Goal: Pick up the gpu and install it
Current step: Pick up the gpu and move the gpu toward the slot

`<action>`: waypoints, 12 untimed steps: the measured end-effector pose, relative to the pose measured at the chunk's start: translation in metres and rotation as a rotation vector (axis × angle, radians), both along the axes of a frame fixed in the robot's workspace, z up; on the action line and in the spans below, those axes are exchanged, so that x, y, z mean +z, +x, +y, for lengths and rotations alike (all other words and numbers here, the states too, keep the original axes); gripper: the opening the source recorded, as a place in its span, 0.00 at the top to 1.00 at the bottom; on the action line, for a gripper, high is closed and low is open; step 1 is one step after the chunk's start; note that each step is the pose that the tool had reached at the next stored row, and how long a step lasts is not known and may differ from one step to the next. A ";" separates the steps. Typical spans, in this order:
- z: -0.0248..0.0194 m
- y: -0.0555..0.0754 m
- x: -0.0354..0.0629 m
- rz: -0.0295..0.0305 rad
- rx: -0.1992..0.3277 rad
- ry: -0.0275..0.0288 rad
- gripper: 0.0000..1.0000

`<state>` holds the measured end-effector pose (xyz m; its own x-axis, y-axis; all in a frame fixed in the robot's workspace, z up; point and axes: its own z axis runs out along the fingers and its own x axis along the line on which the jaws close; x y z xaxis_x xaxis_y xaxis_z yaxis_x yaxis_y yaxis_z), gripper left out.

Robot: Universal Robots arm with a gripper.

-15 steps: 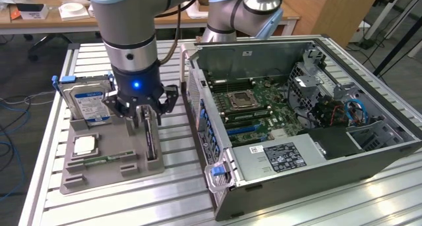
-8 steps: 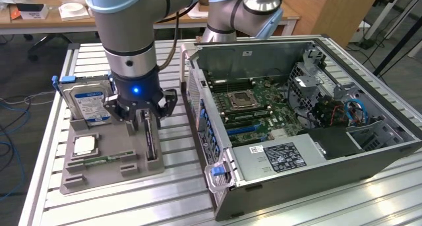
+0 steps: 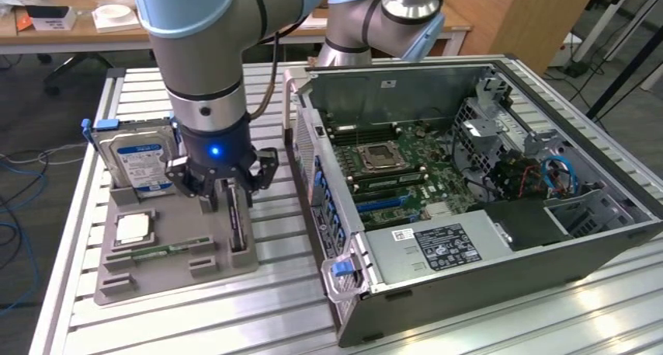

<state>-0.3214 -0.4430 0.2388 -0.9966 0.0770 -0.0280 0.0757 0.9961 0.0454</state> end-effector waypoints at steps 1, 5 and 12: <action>0.0000 0.000 -0.0010 0.0000 0.000 0.0000 0.45; 0.0000 0.000 -0.0024 -0.0001 0.000 0.0012 0.45; 0.0001 0.000 -0.0041 0.0001 0.000 0.0014 0.45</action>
<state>-0.3215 -0.4429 0.2347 -0.9966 0.0771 -0.0278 0.0757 0.9960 0.0468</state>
